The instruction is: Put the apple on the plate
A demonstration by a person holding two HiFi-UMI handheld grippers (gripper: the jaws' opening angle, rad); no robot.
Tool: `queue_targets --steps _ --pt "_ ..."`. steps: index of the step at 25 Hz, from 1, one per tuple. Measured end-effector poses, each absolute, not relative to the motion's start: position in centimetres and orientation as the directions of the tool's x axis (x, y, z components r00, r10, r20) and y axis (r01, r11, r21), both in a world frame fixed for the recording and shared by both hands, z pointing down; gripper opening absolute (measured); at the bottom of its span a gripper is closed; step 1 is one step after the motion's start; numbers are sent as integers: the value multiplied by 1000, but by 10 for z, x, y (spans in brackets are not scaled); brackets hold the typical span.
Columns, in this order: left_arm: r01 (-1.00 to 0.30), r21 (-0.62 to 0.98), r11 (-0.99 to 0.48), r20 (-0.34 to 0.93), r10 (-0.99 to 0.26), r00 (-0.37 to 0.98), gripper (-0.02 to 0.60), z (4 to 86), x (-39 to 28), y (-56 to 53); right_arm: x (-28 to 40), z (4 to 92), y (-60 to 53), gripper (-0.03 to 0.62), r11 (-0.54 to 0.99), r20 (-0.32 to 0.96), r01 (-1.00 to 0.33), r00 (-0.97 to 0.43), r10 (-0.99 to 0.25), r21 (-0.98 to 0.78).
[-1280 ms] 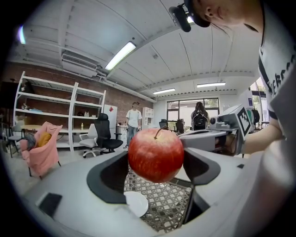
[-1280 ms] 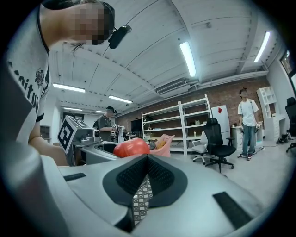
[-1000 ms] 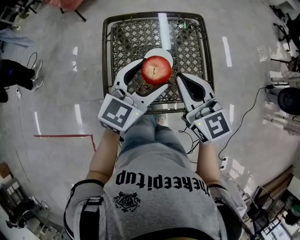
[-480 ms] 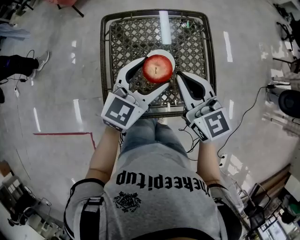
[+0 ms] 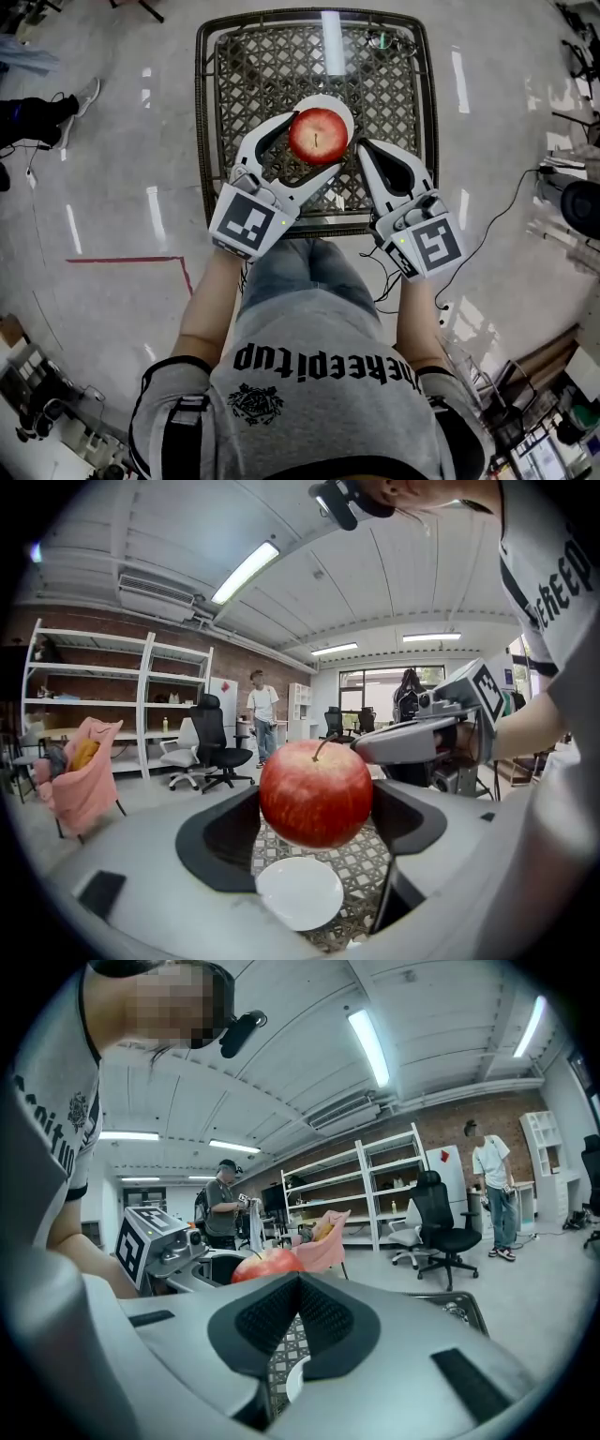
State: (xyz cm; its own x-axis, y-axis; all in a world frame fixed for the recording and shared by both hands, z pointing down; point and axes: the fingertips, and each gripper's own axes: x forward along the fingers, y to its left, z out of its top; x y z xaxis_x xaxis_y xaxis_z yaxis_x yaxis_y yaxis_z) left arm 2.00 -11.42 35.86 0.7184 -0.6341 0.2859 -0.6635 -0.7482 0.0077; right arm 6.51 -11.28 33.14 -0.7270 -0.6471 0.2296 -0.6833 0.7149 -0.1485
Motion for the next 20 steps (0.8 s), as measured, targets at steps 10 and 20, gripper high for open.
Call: queue_targets --steps 10,20 --pt "-663 23 -748 308 -626 717 400 401 20 -128 63 360 -124 2 710 269 -682 -727 -631 -177" --pt "-661 83 -746 345 -601 721 400 437 26 -131 68 385 -132 2 697 284 -688 -723 -630 -204"
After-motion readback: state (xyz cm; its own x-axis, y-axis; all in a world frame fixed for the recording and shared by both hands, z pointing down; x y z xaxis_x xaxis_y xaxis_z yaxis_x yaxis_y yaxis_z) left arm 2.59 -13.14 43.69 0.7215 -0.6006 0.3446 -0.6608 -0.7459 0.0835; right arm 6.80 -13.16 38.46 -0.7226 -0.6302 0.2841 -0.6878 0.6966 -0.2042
